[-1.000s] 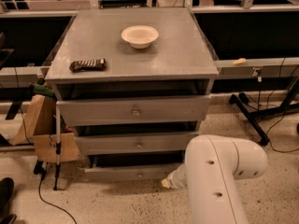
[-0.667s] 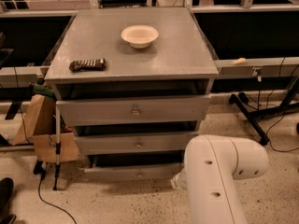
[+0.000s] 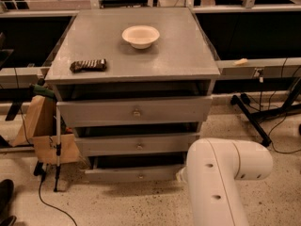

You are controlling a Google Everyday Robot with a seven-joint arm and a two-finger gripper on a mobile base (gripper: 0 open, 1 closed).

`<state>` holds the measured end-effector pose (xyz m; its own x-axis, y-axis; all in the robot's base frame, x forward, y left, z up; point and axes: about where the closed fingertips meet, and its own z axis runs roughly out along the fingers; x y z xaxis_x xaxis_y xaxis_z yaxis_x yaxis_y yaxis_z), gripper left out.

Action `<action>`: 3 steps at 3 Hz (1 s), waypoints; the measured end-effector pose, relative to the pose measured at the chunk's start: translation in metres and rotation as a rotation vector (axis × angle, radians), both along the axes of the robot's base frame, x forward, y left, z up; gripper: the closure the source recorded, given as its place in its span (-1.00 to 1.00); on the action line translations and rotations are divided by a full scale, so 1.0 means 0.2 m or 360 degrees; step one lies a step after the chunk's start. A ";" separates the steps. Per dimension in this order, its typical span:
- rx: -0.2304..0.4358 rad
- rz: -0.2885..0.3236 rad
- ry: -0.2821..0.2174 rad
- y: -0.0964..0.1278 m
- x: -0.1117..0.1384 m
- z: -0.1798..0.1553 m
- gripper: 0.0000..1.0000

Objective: Close bottom drawer

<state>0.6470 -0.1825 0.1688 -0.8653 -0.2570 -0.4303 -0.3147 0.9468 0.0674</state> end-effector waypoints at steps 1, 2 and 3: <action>0.0020 0.0040 -0.0010 0.04 0.15 0.01 1.00; 0.0020 0.0040 -0.0010 0.04 0.14 0.01 1.00; 0.0029 0.0048 -0.0026 0.06 0.18 0.02 1.00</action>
Offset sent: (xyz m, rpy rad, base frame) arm 0.2169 0.0741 0.0528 0.1009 -0.1585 0.1158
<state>0.6840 -0.1698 0.1730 -0.8503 -0.2748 -0.4489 -0.3441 0.9356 0.0791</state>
